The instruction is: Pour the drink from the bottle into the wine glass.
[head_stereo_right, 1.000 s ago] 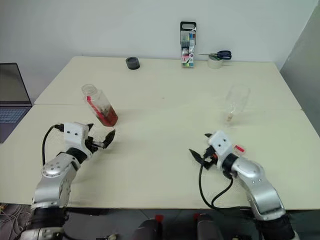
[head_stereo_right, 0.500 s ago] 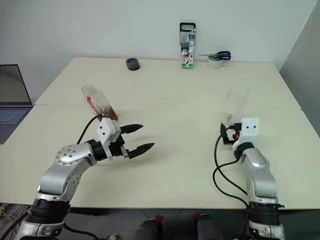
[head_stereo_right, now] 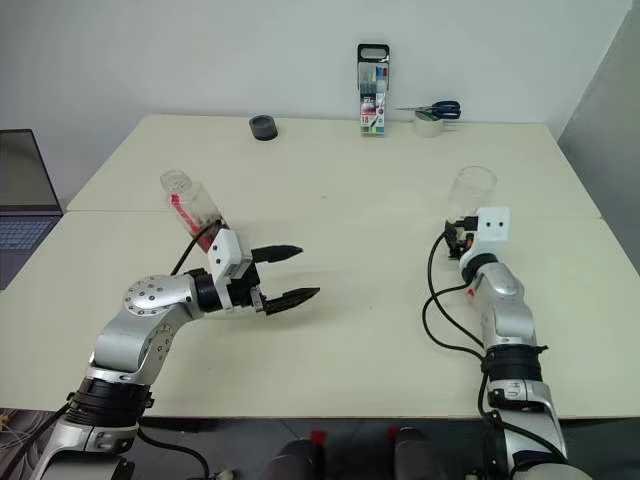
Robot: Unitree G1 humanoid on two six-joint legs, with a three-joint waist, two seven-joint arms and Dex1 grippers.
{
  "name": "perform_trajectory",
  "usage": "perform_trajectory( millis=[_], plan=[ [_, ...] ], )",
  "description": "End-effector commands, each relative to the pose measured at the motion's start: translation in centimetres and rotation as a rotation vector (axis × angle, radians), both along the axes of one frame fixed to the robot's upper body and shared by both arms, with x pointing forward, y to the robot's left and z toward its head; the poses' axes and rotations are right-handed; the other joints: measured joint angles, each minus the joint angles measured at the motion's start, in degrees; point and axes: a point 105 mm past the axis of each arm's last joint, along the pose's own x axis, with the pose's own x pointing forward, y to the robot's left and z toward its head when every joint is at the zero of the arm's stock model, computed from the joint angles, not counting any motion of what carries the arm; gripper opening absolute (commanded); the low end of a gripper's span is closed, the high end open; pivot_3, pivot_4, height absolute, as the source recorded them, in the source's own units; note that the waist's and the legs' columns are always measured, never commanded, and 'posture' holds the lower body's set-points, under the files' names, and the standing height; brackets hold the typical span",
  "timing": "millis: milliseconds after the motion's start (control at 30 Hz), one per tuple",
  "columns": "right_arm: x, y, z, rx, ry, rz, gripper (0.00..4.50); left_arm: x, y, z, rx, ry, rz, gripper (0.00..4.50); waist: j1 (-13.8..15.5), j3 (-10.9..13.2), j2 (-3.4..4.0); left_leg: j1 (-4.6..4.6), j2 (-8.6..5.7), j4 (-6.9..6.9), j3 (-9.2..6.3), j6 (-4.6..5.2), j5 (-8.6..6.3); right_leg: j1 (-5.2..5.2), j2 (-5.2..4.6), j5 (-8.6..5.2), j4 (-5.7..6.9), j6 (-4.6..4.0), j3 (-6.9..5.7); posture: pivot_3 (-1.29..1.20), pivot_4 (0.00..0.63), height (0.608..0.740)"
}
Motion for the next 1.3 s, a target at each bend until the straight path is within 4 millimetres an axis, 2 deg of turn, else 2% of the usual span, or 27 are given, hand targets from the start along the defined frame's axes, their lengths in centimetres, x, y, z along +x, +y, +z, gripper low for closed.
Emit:
perform_trajectory(
  millis=[33, 133, 167, 367, 600, 767, 933, 1000, 1067, 1300],
  plan=[
    [-0.1, 0.5, 1.3, 0.01, -0.047, 0.029, 1.33, 0.1, 0.8, 0.9, -0.004, -0.048, 0.032, 4.5, 0.0, 0.0, 0.0, 0.0, 0.0, 0.0, 0.01, 0.0, 0.0, 0.0, -0.01, 0.0, 0.0, 0.0, 0.0, 0.0, 0.15, 0.74],
    [-0.3, 2.1, 1.7, 0.009, -0.059, 0.088, 0.32, 0.1, 1.6, 1.1, -0.024, -0.042, 0.084, 4.5, 0.0, 0.0, 0.0, 0.01, 0.01, 0.0, 0.01, 0.0, 0.0, 0.0, -0.01, 0.0, 0.0, 0.0, 0.01, 0.0, 0.15, 0.74],
    [-0.4, 3.0, 2.1, 0.01, -0.072, 0.121, 0.25, 0.0, 1.9, 1.1, -0.025, -0.04, 0.103, 4.5, -0.05, 0.0, 0.01, 0.01, 0.01, 0.0, 0.0, 0.0, 0.0, 0.0, -0.01, 0.0, 0.0, 0.0, 0.01, 0.0, 0.15, 0.74],
    [-1.1, 10.3, 3.8, -0.001, -0.128, 0.369, 0.25, -1.0, 4.7, 1.2, -0.019, -0.024, 0.225, 4.5, -1.13, 0.03, 0.05, 0.11, 0.08, -0.28, -0.17, -0.01, 0.01, -0.11, -0.01, 0.0, 0.03, -0.01, 0.04, 0.0, 0.15, 0.74],
    [-1.1, 18.1, 2.5, -0.055, -0.107, 0.584, 0.25, -2.2, 7.4, 1.2, 0.023, -0.011, 0.324, 4.5, -1.49, 0.04, 0.07, 0.14, 0.05, -0.41, -0.28, -0.03, 0.02, -0.11, -0.01, -0.01, -0.02, -0.02, 0.01, 0.0, 0.15, 0.74],
    [-1.1, 20.1, 1.3, -0.091, -0.099, 0.651, 0.25, -2.2, 7.9, 1.7, 0.008, -0.017, 0.352, 4.5, -1.1, 0.05, 0.07, 0.1, 0.01, -0.43, -0.37, -0.06, 0.04, -0.09, -0.05, 0.0, -0.09, -0.02, -0.05, 0.0, 0.15, 0.74],
    [-0.9, 20.1, 0.8, -0.099, -0.102, 0.653, 0.25, -2.3, 7.7, 2.0, 0.0, -0.021, 0.357, 4.5, -1.33, 0.04, 0.07, 0.13, 0.03, -0.47, -0.33, -0.19, 0.11, -0.06, -0.04, 0.0, -0.25, -0.02, -0.04, 0.0, 0.15, 0.74],
    [-1.0, 20.1, 0.7, -0.092, -0.102, 0.665, 0.98, -2.2, 7.4, 2.3, -0.003, -0.03, 0.349, 4.5, -1.37, 0.04, 0.07, 0.14, 0.04, -0.48, -0.33, -0.19, 0.11, -0.06, -0.04, 0.0, -0.25, -0.02, -0.04, 0.0, 0.15, 0.74],
    [-1.0, 20.0, 0.8, -0.09, -0.107, 0.666, 1.48, -2.0, 7.1, 2.7, -0.009, -0.046, 0.351, 4.5, -1.36, 0.04, 0.07, 0.14, 0.04, -0.48, -0.34, -0.18, 0.1, -0.06, -0.03, 0.0, -0.25, -0.02, -0.04, 0.0, 0.15, 0.74],
    [-1.3, 20.0, 1.0, -0.094, -0.121, 0.679, 3.94, -1.6, 5.9, 3.6, -0.04, -0.075, 0.333, 4.5, -1.4, 0.04, 0.07, 0.13, 0.03, -0.49, -0.34, -0.19, 0.11, -0.07, -0.04, 0.0, -0.25, -0.03, -0.04, 0.0, 0.15, 0.74]
  ],
)
